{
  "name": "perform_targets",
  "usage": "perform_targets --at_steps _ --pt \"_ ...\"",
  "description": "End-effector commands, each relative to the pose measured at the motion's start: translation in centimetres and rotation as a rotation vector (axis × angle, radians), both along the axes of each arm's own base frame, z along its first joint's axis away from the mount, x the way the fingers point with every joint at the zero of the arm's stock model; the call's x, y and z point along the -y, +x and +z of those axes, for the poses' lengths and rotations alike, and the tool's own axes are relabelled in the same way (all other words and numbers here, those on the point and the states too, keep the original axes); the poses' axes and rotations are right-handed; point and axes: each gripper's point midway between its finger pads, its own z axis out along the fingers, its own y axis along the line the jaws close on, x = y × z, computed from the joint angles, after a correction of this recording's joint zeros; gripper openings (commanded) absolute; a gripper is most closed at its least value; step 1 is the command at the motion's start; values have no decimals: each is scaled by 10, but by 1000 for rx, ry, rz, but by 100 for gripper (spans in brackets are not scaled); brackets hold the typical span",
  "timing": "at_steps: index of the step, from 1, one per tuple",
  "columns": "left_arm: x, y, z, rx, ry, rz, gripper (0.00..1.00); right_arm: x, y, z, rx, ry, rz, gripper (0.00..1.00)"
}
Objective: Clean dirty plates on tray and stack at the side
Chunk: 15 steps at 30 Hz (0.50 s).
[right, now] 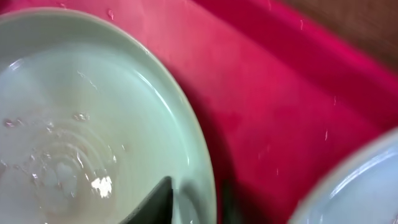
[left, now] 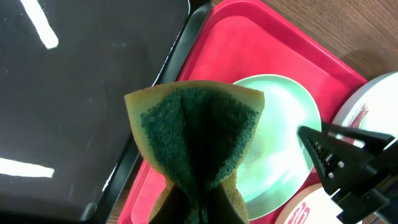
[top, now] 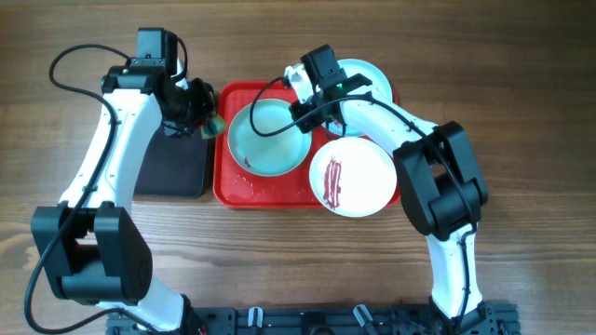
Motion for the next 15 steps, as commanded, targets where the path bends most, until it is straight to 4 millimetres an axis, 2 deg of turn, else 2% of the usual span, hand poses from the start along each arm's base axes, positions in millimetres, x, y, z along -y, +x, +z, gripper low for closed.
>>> perform_targets --at_steps 1,2,4,8,10,15 --pt "3 4 11 36 -10 -23 4 4 -6 -14 -85 -12 -118 9" --pt "3 4 11 36 -10 -23 4 5 -7 -15 -104 -8 -147 5" --pt "3 3 11 34 -10 -23 4 7 -9 -16 -137 2 -218 4" --pt "5 1 9 24 -10 -30 4 30 -11 -23 -214 -42 -555 4" --pt "9 -1 6 18 -10 -40 4 31 -14 -24 -244 -36 -621 4" --pt "23 -11 -13 -12 -8 -76 4 24 -24 -26 -273 -40 -651 4"
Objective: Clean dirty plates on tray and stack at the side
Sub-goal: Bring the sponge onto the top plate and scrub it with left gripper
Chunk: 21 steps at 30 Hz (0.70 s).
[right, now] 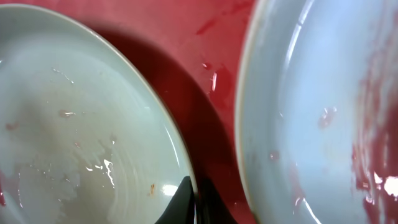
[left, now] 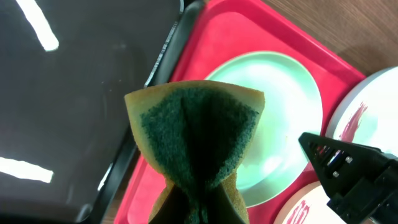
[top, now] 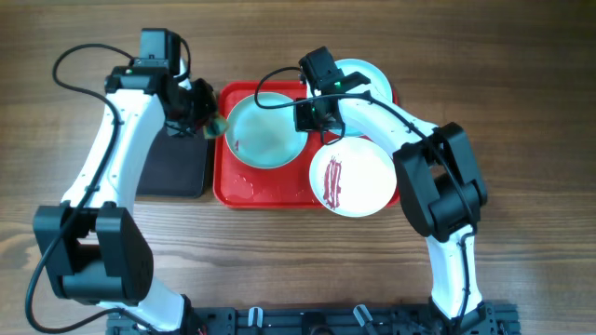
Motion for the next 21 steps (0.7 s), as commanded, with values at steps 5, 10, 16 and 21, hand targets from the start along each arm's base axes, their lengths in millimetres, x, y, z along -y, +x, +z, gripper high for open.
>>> perform_targets --at_steps 5,10,16,21 --pt "28 -19 -34 -30 -12 -73 4 12 -19 -23 -81 -114 -209 4" --pt "43 -14 -51 18 -16 -113 4 11 -20 -24 -82 -115 -206 4" --pt "43 1 -58 138 101 -234 4 13 -21 -25 -81 -125 -203 4" --pt "40 5 -67 217 201 -449 4 13 -21 -25 -76 -126 -189 4"
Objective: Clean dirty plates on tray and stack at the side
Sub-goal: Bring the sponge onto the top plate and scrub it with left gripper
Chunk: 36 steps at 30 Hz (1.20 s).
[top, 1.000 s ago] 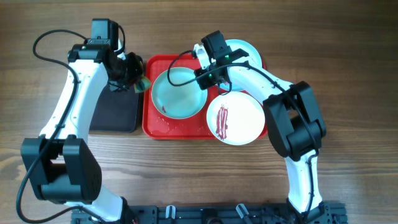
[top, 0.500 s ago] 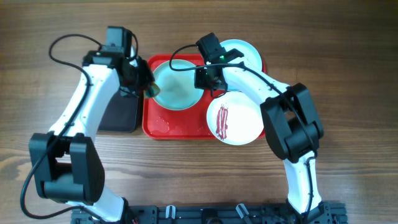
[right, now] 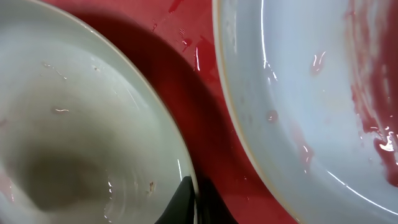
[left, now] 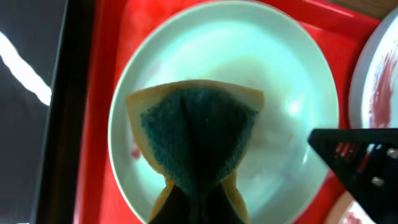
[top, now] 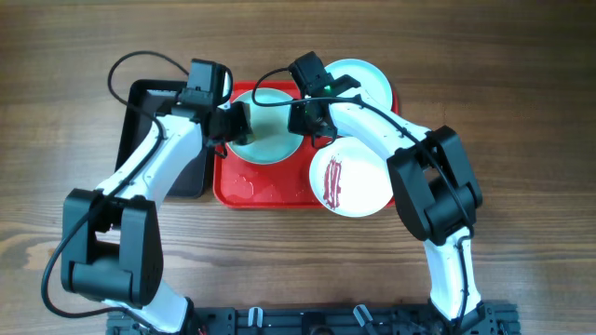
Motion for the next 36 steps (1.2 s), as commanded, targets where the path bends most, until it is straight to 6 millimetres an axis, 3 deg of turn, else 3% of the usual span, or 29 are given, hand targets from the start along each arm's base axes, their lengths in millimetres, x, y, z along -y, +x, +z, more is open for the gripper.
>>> perform_targets --at_steps 1,8,24,27,32,36 --pt "-11 -3 -14 50 152 -199 4 16 -11 -25 -38 -92 -11 4" --pt "-14 -11 -40 11 211 -309 4 16 -10 -25 -35 -91 -12 4" --pt "-13 34 -62 155 267 -319 4 17 -10 -25 -32 -94 -10 4" --pt "-21 48 -60 200 319 -278 4 16 -9 -26 -31 -93 -10 4" --pt "-29 75 -38 318 324 -127 4 17 -10 -29 -37 -96 -10 4" --pt "-29 74 -39 306 291 -75 4 16 -9 -29 -34 -95 -10 4"
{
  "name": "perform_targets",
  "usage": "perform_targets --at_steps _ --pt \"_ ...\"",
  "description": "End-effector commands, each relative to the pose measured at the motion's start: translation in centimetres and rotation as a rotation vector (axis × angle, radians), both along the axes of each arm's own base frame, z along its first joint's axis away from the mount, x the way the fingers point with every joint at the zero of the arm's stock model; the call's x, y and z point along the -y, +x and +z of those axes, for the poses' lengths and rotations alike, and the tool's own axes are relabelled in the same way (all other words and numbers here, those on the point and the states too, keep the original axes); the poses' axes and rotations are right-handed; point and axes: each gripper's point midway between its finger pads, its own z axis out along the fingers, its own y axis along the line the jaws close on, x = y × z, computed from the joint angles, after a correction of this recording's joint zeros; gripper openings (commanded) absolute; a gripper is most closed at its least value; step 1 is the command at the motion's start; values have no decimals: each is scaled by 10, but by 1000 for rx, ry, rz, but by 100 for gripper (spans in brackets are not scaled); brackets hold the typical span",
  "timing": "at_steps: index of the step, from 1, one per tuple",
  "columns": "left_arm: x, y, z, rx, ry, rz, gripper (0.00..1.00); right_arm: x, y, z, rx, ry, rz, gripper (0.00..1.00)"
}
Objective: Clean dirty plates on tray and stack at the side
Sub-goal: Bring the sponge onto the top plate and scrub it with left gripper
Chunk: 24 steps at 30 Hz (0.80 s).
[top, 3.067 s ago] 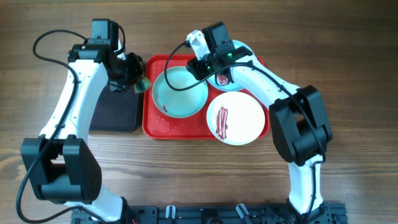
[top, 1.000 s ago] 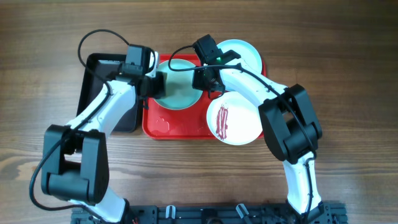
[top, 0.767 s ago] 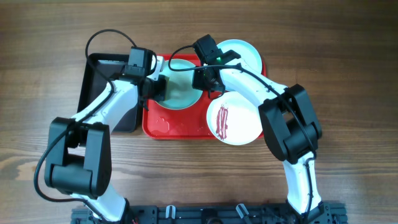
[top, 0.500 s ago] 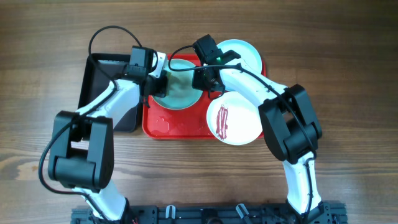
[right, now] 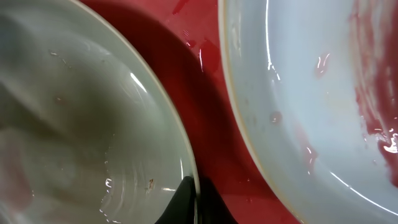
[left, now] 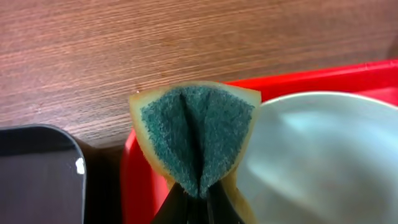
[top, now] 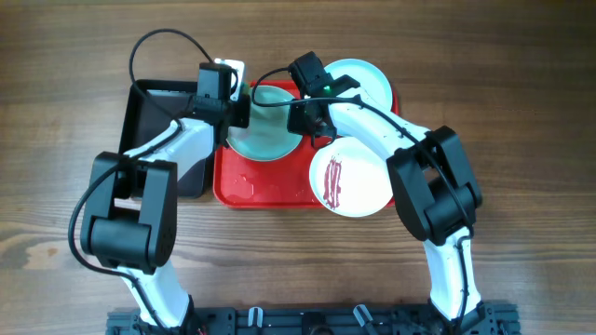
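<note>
A pale green plate [top: 265,130] lies in the red tray [top: 244,181]. My right gripper [top: 303,119] is shut on its right rim, one finger inside and one outside [right: 194,186]. My left gripper [top: 237,107] is shut on a folded yellow-and-green sponge [left: 199,130]. The sponge sits at the plate's [left: 317,155] back-left edge, over the tray's corner. A white plate with a red smear [top: 352,177] lies at the tray's front right, and a smeared plate [right: 323,93] shows beside the green one. A third pale plate [top: 361,79] rests at the back right.
A black tray [top: 168,149] lies left of the red tray, its corner in the left wrist view [left: 37,168]. Water drops and red streaks mark the red tray floor [right: 208,118]. Bare wooden table [top: 521,140] surrounds both trays.
My left gripper and the sponge have gone from over the middle of the green plate to its back-left rim by the tray's corner. My right gripper still pinches the same rim.
At first my left gripper held the sponge over the black tray's edge while my right gripper gripped the green plate's rim. Later the sponge was over the plate's middle. Now it is at the plate's back-left edge, the right grip unchanged.
</note>
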Motion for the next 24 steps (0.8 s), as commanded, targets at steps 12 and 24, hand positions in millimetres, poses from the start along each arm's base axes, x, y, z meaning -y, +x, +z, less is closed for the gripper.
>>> perform_targets --at_steps 12,24 --pt "51 -110 -43 -533 -338 -113 4 17 -10 -29 -39 -94 -11 4" --pt "77 -89 -23 -427 -470 -211 4 17 -10 -29 -39 -94 -10 4"
